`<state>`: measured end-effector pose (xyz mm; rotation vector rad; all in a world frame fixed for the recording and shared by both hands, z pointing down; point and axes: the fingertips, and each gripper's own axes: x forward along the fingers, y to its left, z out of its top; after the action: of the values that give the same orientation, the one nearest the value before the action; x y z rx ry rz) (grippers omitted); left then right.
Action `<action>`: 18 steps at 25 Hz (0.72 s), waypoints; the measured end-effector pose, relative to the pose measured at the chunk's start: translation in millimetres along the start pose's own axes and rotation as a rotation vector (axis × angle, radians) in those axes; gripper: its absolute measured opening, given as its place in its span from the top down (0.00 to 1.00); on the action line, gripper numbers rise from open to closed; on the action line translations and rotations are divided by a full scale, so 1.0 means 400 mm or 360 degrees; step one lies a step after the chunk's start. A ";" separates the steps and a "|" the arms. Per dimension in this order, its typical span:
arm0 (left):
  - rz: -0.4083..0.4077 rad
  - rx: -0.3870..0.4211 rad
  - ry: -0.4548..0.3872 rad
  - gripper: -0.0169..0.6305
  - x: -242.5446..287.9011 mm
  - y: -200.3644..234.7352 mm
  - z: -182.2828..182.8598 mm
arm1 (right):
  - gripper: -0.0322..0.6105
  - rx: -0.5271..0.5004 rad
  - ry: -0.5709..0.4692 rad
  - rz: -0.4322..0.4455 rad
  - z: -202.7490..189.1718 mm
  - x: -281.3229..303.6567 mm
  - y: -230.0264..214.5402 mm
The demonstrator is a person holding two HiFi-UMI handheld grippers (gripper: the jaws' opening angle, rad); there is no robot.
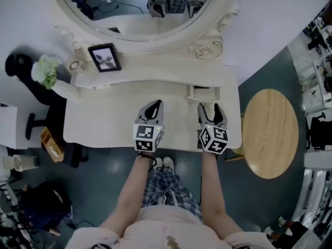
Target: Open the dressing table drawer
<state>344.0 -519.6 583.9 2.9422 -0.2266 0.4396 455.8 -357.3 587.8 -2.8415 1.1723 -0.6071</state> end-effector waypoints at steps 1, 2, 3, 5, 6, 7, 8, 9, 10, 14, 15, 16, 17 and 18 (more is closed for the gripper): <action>0.0015 0.0000 -0.0016 0.93 -0.017 0.008 0.015 | 0.51 -0.0011 -0.0020 0.0005 0.016 -0.014 0.004; 0.0030 0.0000 -0.0031 0.93 -0.034 0.016 0.030 | 0.55 -0.0022 -0.0039 0.0011 0.032 -0.028 0.008; 0.0044 0.0003 -0.0046 0.93 -0.051 0.026 0.046 | 0.58 -0.0031 -0.0059 0.0018 0.049 -0.039 0.013; 0.0074 0.0015 -0.0079 0.93 -0.084 0.047 0.082 | 0.66 -0.0052 -0.0105 0.0040 0.084 -0.057 0.028; 0.0086 0.0023 -0.0097 0.93 -0.101 0.057 0.101 | 0.69 -0.0066 -0.0127 0.0053 0.103 -0.066 0.037; 0.0093 0.0032 -0.0114 0.93 -0.118 0.065 0.119 | 0.72 -0.0083 -0.0148 0.0064 0.120 -0.077 0.046; 0.0097 0.0043 -0.0130 0.93 -0.134 0.070 0.136 | 0.77 -0.0103 -0.0170 0.0074 0.137 -0.089 0.055; 0.0099 0.0053 -0.0146 0.93 -0.148 0.074 0.150 | 0.81 -0.0121 -0.0192 0.0082 0.154 -0.102 0.063; 0.0103 0.0061 -0.0163 0.93 -0.160 0.078 0.164 | 0.83 -0.0134 -0.0215 0.0089 0.171 -0.112 0.069; 0.0137 0.0055 -0.0218 0.93 -0.203 0.108 0.209 | 0.88 -0.0158 -0.0294 0.0124 0.233 -0.139 0.101; 0.0144 0.0060 -0.0224 0.93 -0.214 0.114 0.217 | 0.89 -0.0166 -0.0306 0.0133 0.245 -0.145 0.110; 0.0150 0.0067 -0.0230 0.93 -0.225 0.117 0.224 | 0.90 -0.0176 -0.0319 0.0139 0.256 -0.152 0.117; 0.0155 0.0073 -0.0239 0.93 -0.233 0.121 0.233 | 0.90 -0.0185 -0.0333 0.0144 0.269 -0.158 0.122; 0.0159 0.0075 -0.0254 0.93 -0.240 0.126 0.244 | 0.92 -0.0192 -0.0351 0.0149 0.282 -0.162 0.128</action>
<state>271.5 -574.0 469.7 3.0242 -0.3897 0.2255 419.4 -365.6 453.2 -2.8368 1.3330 -0.2183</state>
